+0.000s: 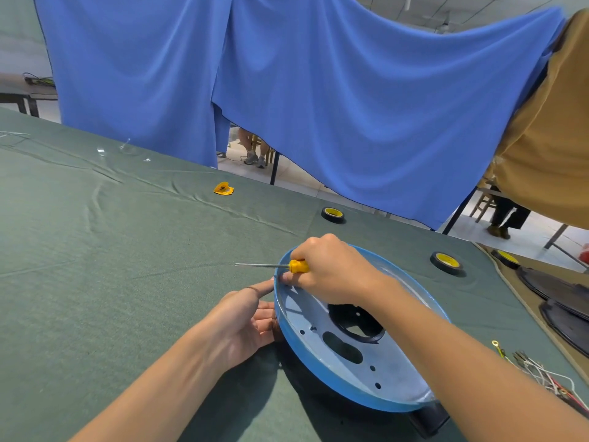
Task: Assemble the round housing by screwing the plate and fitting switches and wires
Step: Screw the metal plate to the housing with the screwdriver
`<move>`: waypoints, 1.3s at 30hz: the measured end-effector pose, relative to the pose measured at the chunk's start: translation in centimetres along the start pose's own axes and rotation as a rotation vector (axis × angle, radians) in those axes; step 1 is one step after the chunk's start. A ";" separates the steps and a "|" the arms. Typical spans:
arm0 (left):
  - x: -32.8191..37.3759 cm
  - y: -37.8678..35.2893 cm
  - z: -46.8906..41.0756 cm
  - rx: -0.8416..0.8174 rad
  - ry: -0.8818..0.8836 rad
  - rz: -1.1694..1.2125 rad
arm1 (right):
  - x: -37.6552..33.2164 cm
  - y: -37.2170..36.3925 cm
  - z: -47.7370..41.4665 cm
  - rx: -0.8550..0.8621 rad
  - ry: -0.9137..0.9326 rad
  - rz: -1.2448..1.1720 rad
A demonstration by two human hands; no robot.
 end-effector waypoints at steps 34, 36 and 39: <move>-0.1 0.0 0.1 0.008 0.012 0.019 | -0.2 -0.3 0.8 0.021 -0.033 -0.037; -0.2 0.1 0.0 -0.002 0.014 0.034 | 0.5 0.5 1.2 -0.012 -0.077 -0.137; -0.3 0.0 0.0 -0.001 0.025 0.058 | 1.6 2.4 2.2 -0.058 -0.132 -0.336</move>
Point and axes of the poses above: each hand's wrist, its own z-axis away from the middle knuckle, its own y-axis out of the back of the hand, x = y × z, the point moved 9 cm from there along -z, towards the middle knuckle, and after that the axes turned 3 degrees about -y, right-handed, at the moved point
